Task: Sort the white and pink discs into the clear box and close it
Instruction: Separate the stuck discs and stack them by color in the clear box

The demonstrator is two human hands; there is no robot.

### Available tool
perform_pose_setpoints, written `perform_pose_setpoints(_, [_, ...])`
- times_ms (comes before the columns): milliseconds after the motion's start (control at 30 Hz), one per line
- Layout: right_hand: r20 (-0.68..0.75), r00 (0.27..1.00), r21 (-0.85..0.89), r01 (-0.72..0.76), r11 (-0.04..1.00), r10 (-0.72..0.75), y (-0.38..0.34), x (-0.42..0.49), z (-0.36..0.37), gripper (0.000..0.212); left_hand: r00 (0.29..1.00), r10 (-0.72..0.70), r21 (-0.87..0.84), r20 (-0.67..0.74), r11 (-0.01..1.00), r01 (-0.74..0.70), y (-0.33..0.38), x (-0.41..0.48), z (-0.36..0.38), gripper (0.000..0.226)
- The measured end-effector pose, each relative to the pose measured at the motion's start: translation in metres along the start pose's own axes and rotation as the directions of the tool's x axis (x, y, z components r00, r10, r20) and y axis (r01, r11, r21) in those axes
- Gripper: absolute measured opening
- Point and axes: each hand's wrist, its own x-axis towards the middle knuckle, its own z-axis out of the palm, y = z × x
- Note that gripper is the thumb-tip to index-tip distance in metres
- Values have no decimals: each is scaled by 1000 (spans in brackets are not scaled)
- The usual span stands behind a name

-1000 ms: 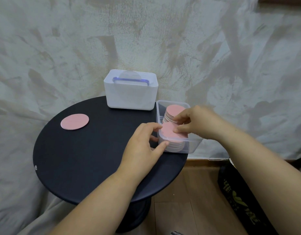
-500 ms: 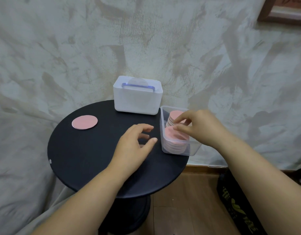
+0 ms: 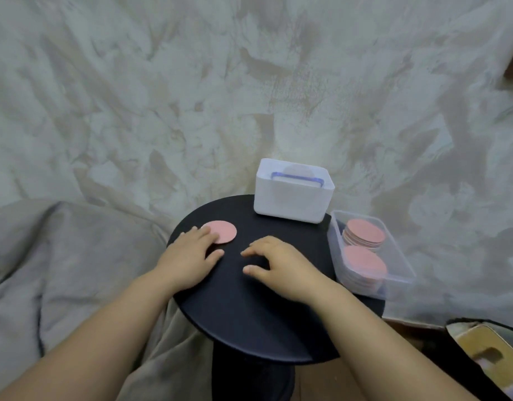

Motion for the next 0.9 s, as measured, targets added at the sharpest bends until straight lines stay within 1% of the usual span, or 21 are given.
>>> perform_pose_setpoints(67, [68, 998, -53, -2, 999, 6, 3, -1, 8, 43, 997, 73, -28, 6, 997, -73, 5, -11, 1, 47])
perform_pose_setpoints(100, [76, 997, -54, 5, 999, -1, 4, -4, 11, 45, 994, 107, -52, -5, 993, -107, 8, -19, 2, 46])
perform_pose_setpoints(200, [26, 1000, 1, 17, 1000, -17, 11, -26, 12, 46, 979, 191, -127, -70, 972, -199, 15, -47, 7, 45])
perform_pose_setpoints(233, [3, 1000, 19, 7, 1000, -7, 13, -35, 11, 47, 972, 213, -157, -95, 961, -226, 18, -56, 8, 51])
perform_pose_setpoints(300, [-40, 999, 45, -10, 999, 12, 16, -54, 12, 48, 960, 245, -223, -132, 937, -270, 26, -74, 11, 69])
perform_pose_setpoints(333, [-54, 999, 45, -8, 999, 11, 17, -62, 13, 49, 955, 261, -249, -139, 924, -289, 29, -80, 13, 72])
perform_pose_setpoints(400, [-55, 998, 23, 7, 1000, -6, 16, -75, 17, 51, 945, 289, -302, -154, 897, -324, 35, -90, 18, 66])
perform_pose_setpoints(500, [-60, 998, -1, 32, 999, -32, 12, -85, 22, 50, 941, 278, -349, -191, 877, -330, 39, -96, 23, 59])
perform_pose_setpoints(600, [-126, 991, -7, 34, 999, -35, 12, -90, 24, 46, 944, 248, -367, -218, 875, -314, 39, -99, 23, 57])
perform_pose_setpoints(800, [-248, 969, 58, 17, 998, -2, 12, -93, 24, 24, 938, 228, -395, -259, 861, -319, 42, -106, 20, 56])
perform_pose_setpoints(833, [-281, 960, 66, 5, 998, 14, 11, -92, 23, 25, 941, 221, -405, -257, 859, -312, 43, -107, 19, 58])
perform_pose_setpoints(900, [-353, 935, 46, -14, 999, 29, 11, -91, 19, 34, 949, 209, -413, -234, 863, -292, 44, -108, 18, 65])
